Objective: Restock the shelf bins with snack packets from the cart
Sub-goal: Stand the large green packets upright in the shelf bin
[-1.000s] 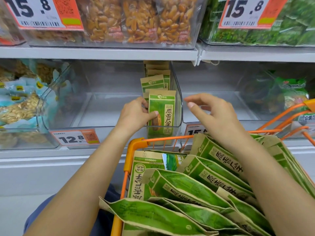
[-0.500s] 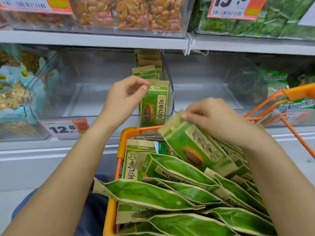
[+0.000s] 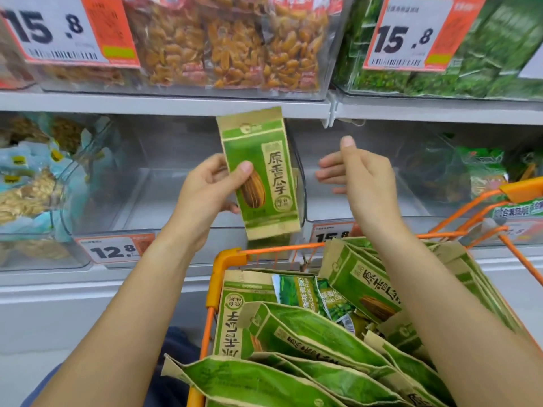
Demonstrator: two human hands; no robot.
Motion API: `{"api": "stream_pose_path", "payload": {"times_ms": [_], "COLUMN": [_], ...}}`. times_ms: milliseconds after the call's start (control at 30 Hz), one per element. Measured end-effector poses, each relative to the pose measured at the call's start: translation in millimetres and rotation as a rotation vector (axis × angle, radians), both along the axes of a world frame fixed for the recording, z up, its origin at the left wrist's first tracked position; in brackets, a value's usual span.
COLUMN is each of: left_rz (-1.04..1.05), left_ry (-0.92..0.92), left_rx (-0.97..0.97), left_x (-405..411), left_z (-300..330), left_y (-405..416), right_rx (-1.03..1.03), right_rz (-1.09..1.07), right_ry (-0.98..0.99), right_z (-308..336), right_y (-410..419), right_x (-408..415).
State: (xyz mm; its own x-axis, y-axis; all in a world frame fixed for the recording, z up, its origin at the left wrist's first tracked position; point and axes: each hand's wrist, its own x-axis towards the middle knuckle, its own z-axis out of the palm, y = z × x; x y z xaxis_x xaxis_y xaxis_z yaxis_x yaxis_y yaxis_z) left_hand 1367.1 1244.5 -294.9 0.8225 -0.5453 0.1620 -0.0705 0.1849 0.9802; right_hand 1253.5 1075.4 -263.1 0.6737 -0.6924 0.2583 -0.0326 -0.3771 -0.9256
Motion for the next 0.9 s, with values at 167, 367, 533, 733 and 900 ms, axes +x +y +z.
{"api": "stream_pose_path", "payload": {"times_ms": [167, 367, 533, 733, 900], "left_rz": [0.043, 0.075, 0.141, 0.120, 0.037], "left_ry": [-0.030, -0.226, -0.455, -0.375, -0.350], "left_rx": [-0.127, 0.253, 0.650, 0.736, 0.633], "left_x": [8, -1, -10, -2, -2], "left_z": [-7, -20, -26, -20, -20], "left_y": [1, -11, -17, -16, -12], "right_rx": [0.000, -0.089, -0.144, -0.260, -0.456], "right_rz": [0.043, 0.109, 0.131, 0.057, 0.383], "right_ry": [0.233, 0.347, 0.366, 0.215, 0.449], "right_z": [-31, -34, -35, -29, 15], "right_y": [-9, -9, -8, -4, 34], "right_x": [-5, -7, -6, -11, -36]}}
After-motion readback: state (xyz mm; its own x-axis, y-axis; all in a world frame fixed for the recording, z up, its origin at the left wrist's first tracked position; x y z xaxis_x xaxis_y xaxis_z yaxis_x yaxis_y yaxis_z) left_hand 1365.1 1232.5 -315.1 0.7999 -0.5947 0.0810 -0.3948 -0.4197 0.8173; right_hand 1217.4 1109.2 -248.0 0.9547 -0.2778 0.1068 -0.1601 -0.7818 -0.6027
